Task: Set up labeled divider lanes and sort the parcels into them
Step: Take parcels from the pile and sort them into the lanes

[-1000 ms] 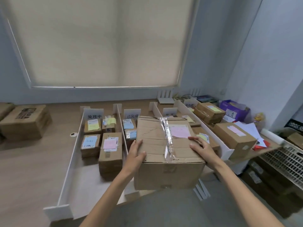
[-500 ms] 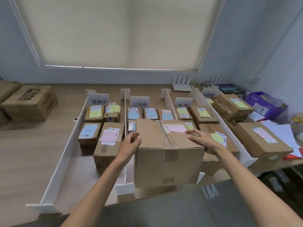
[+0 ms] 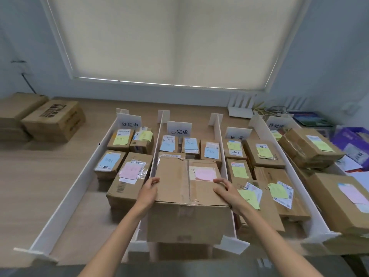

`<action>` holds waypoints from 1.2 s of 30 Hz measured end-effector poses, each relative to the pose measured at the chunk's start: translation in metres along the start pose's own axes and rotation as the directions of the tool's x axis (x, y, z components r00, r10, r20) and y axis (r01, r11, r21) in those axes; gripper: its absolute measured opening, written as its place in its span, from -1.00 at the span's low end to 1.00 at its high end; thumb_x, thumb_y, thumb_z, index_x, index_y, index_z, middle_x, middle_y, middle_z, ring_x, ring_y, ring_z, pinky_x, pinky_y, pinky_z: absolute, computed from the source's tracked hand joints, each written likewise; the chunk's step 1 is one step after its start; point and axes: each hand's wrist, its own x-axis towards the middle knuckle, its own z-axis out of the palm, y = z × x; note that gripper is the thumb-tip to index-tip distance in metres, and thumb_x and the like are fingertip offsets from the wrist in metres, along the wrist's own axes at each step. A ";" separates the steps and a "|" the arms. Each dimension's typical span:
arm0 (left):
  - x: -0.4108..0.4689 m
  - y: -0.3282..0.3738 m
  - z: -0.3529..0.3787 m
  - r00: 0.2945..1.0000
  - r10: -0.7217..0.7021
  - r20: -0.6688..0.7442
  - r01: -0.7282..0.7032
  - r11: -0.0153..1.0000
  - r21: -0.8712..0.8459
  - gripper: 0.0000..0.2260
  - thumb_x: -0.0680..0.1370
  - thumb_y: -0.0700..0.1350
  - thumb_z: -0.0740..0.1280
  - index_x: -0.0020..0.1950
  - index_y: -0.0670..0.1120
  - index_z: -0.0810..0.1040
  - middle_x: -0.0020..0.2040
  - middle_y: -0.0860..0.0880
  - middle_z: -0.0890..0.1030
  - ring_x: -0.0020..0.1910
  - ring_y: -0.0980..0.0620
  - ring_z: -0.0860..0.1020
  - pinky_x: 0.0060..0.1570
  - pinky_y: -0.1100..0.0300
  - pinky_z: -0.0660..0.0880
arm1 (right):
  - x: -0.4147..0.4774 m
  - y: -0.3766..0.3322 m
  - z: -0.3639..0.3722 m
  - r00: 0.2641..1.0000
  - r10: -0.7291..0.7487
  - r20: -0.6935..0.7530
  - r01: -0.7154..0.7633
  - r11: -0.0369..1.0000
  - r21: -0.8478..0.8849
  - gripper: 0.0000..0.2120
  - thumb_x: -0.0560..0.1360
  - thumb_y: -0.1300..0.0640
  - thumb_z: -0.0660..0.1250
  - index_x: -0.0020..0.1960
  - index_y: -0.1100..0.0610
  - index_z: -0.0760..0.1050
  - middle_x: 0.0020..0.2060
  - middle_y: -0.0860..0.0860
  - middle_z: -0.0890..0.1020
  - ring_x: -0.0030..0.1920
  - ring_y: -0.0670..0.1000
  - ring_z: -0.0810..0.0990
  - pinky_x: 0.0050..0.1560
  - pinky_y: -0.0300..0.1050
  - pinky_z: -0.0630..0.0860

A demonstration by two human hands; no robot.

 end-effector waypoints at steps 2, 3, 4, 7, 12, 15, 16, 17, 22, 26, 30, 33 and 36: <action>0.004 -0.007 0.006 1.000 -0.027 0.004 0.027 0.999 0.020 -0.65 0.59 -0.29 0.06 0.35 -0.13 0.39 0.29 -0.08 0.45 0.23 -0.03 0.41 0.23 0.12 0.35 | 0.006 0.009 0.004 1.000 -0.016 -0.012 0.016 1.000 -0.002 -0.73 0.53 0.17 0.26 0.22 0.00 0.43 0.11 -0.04 0.50 -0.02 -0.09 0.53 -0.15 -0.27 0.45; 0.005 -0.010 0.009 0.999 -0.040 0.018 0.039 0.999 0.033 -0.64 0.59 -0.29 0.07 0.37 -0.11 0.36 0.30 -0.09 0.44 0.21 -0.03 0.42 0.19 0.14 0.37 | 0.007 0.013 0.005 1.000 -0.023 -0.006 0.023 1.000 -0.009 -0.73 0.54 0.17 0.25 0.23 0.00 0.42 0.11 -0.05 0.49 0.00 -0.10 0.52 -0.15 -0.29 0.43; 0.005 -0.014 0.011 0.998 -0.046 0.033 0.044 0.998 0.047 -0.63 0.59 -0.29 0.07 0.39 -0.10 0.33 0.31 -0.09 0.43 0.18 -0.01 0.42 0.13 0.17 0.37 | 0.009 0.017 0.006 0.999 -0.034 0.000 0.034 0.999 -0.015 -0.72 0.55 0.18 0.24 0.24 0.00 0.40 0.12 -0.06 0.47 0.03 -0.10 0.51 -0.16 -0.32 0.42; 0.008 -0.022 0.015 0.998 -0.012 0.067 0.004 0.993 0.119 -0.59 0.58 -0.31 0.10 0.43 -0.11 0.26 0.36 -0.10 0.39 0.22 0.02 0.38 0.17 0.21 0.31 | 0.016 0.029 0.011 0.997 -0.074 -0.021 0.074 0.997 -0.029 -0.68 0.54 0.25 0.23 0.26 0.04 0.38 0.18 -0.04 0.46 0.13 -0.06 0.47 -0.07 -0.37 0.40; 0.005 -0.043 0.021 0.989 0.054 0.138 -0.091 0.956 0.280 -0.50 0.54 -0.37 0.14 0.47 -0.18 0.17 0.46 -0.11 0.24 0.42 0.03 0.22 0.32 0.35 0.07 | 0.024 0.059 0.022 0.994 -0.091 0.064 0.099 0.988 -0.122 -0.60 0.54 0.32 0.20 0.27 -0.03 0.27 0.30 -0.01 0.36 0.28 -0.03 0.38 0.26 -0.16 0.42; 0.006 -0.053 0.024 0.987 0.074 0.146 -0.122 0.927 0.356 -0.49 0.57 -0.33 0.14 0.51 -0.15 0.10 0.54 -0.13 0.07 0.53 -0.01 0.02 0.42 0.28 -0.07 | 0.027 0.066 0.022 0.986 -0.153 0.066 0.163 0.969 -0.187 -0.57 0.52 0.34 0.23 0.24 -0.07 0.25 0.28 -0.01 0.34 0.37 0.04 0.32 0.40 -0.04 0.31; 0.006 -0.054 0.024 0.988 0.076 0.135 -0.122 0.919 0.376 -0.49 0.58 -0.31 0.14 0.52 -0.15 0.10 0.54 -0.13 0.06 0.53 -0.01 0.00 0.43 0.26 -0.08 | 0.028 0.067 0.023 0.985 -0.160 0.062 0.170 0.960 -0.223 -0.57 0.52 0.32 0.23 0.25 -0.06 0.25 0.32 0.00 0.32 0.42 0.06 0.26 0.44 -0.01 0.26; 0.006 -0.055 0.023 0.989 0.087 0.122 -0.128 0.910 0.394 -0.49 0.58 -0.30 0.15 0.51 -0.15 0.11 0.54 -0.13 0.06 0.53 -0.01 0.01 0.43 0.26 -0.07 | 0.030 0.066 0.024 0.985 -0.165 0.041 0.170 0.945 -0.278 -0.58 0.53 0.29 0.24 0.28 -0.05 0.26 0.39 0.03 0.29 0.47 0.06 0.18 0.47 0.01 0.19; -0.005 -0.048 0.004 0.983 0.167 0.075 -0.183 0.903 0.388 -0.57 0.59 -0.24 0.18 0.47 -0.13 0.24 0.51 -0.07 0.18 0.51 0.02 0.12 0.40 0.29 0.01 | 0.030 0.045 0.040 0.941 -0.314 -0.127 0.201 0.820 -0.535 -0.62 0.54 0.23 0.20 0.34 0.06 0.34 0.44 0.10 0.27 0.49 0.09 0.12 0.49 0.05 0.13; -0.025 -0.046 -0.042 0.968 0.248 -0.029 -0.219 0.897 0.385 -0.62 0.59 -0.23 0.19 0.42 -0.10 0.33 0.46 -0.05 0.31 0.45 0.04 0.24 0.30 0.38 0.08 | 0.016 0.013 0.088 0.901 -0.432 -0.049 0.326 0.746 -0.580 -0.69 0.55 0.23 0.21 0.26 0.04 0.43 0.36 0.07 0.37 0.44 0.10 0.23 0.45 0.02 0.19; -0.058 -0.054 -0.123 0.959 0.255 -0.125 -0.199 0.917 0.345 -0.62 0.62 -0.15 0.18 0.44 0.00 0.30 0.44 0.06 0.32 0.43 0.08 0.27 0.36 0.22 0.21 | -0.009 -0.020 0.169 0.850 -0.513 0.118 0.490 0.688 -0.536 -0.75 0.55 0.23 0.21 0.20 0.05 0.47 0.18 -0.02 0.48 0.23 -0.04 0.40 0.26 -0.23 0.27; -0.085 -0.072 -0.200 0.928 0.300 -0.221 -0.205 0.906 0.369 -0.64 0.61 -0.17 0.19 0.40 0.00 0.34 0.40 0.05 0.38 0.38 0.10 0.34 0.34 0.24 0.27 | -0.033 -0.042 0.241 0.816 -0.529 0.233 0.570 0.670 -0.475 -0.80 0.55 0.20 0.23 0.14 0.03 0.50 0.06 -0.12 0.47 0.11 -0.16 0.38 0.18 -0.32 0.29; -0.111 -0.096 -0.279 0.887 0.320 -0.332 -0.175 0.899 0.401 -0.69 0.60 -0.22 0.19 0.34 -0.05 0.41 0.32 0.01 0.45 0.30 0.08 0.41 0.23 0.32 0.27 | -0.059 -0.062 0.315 0.791 -0.518 0.324 0.612 0.674 -0.414 -0.84 0.55 0.20 0.24 0.04 -0.01 0.52 0.01 -0.12 0.53 0.08 -0.15 0.47 0.17 -0.30 0.38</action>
